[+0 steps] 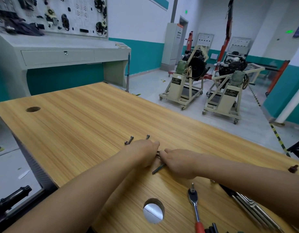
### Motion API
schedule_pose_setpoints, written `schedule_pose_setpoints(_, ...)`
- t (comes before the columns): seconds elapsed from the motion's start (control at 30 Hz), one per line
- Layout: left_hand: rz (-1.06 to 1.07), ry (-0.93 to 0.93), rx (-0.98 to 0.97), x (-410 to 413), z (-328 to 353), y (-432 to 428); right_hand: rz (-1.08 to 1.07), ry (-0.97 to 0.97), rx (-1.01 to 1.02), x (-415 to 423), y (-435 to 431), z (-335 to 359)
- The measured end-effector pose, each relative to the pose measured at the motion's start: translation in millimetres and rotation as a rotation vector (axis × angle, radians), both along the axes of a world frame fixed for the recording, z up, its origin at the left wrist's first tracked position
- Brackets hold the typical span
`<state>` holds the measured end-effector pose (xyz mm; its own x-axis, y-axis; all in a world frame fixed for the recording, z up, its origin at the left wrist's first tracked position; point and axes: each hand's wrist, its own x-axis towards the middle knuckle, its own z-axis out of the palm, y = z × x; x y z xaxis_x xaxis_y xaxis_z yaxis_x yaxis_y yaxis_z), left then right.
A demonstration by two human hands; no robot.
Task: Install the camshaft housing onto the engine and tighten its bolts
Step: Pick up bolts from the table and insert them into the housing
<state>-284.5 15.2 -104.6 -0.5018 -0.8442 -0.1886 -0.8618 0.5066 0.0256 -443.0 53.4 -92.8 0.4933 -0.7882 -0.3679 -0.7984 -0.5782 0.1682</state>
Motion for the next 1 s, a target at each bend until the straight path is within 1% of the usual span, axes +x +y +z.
schedule_pose_setpoints(0.07, -0.023, -0.001, 0.001, -2, -3, 3, -0.029, -0.001, -0.01, 5, 0, 0)
schedule_pose_setpoints(0.13, -0.012, 0.042, -0.002, 0, -4, 6, -0.057, -0.022, -0.011, 9, 0, 0)
schedule_pose_setpoints(0.17, 0.008, 0.091, 0.001, 3, -4, 7, -0.073, -0.052, -0.013, 11, 0, 0)
schedule_pose_setpoints(0.2, 0.042, 0.178, 0.016, 6, -5, 6, -0.092, -0.091, -0.018, 12, -1, -1)
schedule_pose_setpoints(0.27, 0.166, 0.48, 0.083, 13, -7, 4, -0.163, -0.202, -0.025, 10, -3, -3)
schedule_pose_setpoints(0.33, 0.365, 0.853, 0.19, 22, -7, 3, -0.266, -0.34, -0.013, 7, -6, -2)
schedule_pose_setpoints(0.43, 0.646, 1.409, 0.499, 36, -5, 5, -0.422, -0.529, 0.056, 4, -11, 4)
schedule_pose_setpoints(0.5, 0.712, 1.648, 0.665, 47, -4, 7, -0.543, -0.694, 0.129, 10, -14, 9)
schedule_pose_setpoints(0.57, 0.721, 1.775, 0.766, 55, -5, 8, -0.645, -0.89, 0.238, 20, -15, 18)
schedule_pose_setpoints(0.63, 0.725, 1.855, 0.863, 59, -7, 9, -0.669, -0.995, 0.339, 33, -17, 31)
schedule_pose_setpoints(0.7, 0.732, 1.915, 0.977, 59, -7, 12, -0.638, -0.996, 0.398, 49, -20, 42)
schedule_pose_setpoints(0.8, 0.734, 2.06, 1.159, 59, -5, 17, -0.604, -0.964, 0.397, 75, -23, 52)
schedule_pose_setpoints(0.83, 0.741, 2.124, 1.19, 58, -4, 19, -0.602, -0.955, 0.383, 84, -24, 54)
schedule_pose_setpoints(0.93, 0.803, 2.291, 1.191, 59, -2, 26, -0.626, -0.925, 0.343, 107, -25, 57)
schedule_pose_setpoints(1.0, 0.862, 2.318, 1.148, 60, -2, 27, -0.64, -0.889, 0.331, 121, -27, 59)
